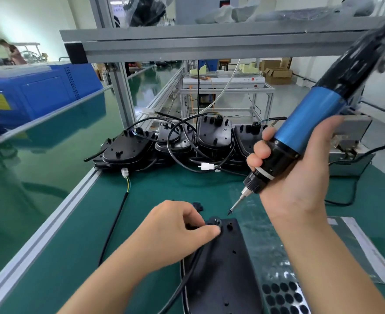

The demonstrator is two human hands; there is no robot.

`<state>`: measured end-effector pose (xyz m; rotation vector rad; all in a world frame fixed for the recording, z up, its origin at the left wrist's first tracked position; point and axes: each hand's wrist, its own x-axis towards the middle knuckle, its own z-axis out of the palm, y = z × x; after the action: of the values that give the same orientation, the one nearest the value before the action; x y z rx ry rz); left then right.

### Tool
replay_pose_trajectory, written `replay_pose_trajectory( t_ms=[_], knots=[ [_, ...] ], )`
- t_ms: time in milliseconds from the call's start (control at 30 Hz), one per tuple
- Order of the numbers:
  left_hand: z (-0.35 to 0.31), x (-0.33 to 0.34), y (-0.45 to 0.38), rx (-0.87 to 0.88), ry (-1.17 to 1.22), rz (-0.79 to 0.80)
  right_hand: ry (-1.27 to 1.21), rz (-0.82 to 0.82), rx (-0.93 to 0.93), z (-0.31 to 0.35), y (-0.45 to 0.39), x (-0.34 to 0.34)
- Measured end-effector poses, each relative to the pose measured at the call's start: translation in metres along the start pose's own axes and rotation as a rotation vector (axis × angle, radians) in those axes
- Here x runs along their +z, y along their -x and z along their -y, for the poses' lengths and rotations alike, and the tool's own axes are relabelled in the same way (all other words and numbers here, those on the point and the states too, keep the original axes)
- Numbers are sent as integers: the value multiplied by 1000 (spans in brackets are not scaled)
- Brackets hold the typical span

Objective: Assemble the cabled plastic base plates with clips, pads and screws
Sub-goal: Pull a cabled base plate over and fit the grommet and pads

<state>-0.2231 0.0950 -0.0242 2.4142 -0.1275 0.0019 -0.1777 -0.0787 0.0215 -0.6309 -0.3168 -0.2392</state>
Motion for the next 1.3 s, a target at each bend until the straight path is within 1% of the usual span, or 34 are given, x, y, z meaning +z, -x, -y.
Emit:
replay_pose_trajectory(
  t_ms=[133, 233, 400, 567, 667, 867, 1167, 1300],
  knots=[
    [-4, 8, -17, -15, 4, 70, 36, -9, 19, -10, 2, -2],
    [1, 4, -27, 0, 5, 92, 46, -29, 46, -14, 1, -4],
    [12, -7, -39, -24, 162, 204, 32, -43, 72, -24, 1, -9],
    [23, -6, -42, -36, 296, 240, 108, -17, 49, -39, 2, -5],
    [30, -3, -42, -31, 352, 235, 184, 27, 33, -47, 2, 1],
    [35, 2, -43, -38, 349, 196, 300, 119, -24, -58, 7, 7],
    [36, 3, -45, -68, 373, 208, 354, 164, -54, -64, 9, 5],
    [37, 4, -45, -72, 373, 203, 394, 250, -52, -63, 11, 9]
  ],
)
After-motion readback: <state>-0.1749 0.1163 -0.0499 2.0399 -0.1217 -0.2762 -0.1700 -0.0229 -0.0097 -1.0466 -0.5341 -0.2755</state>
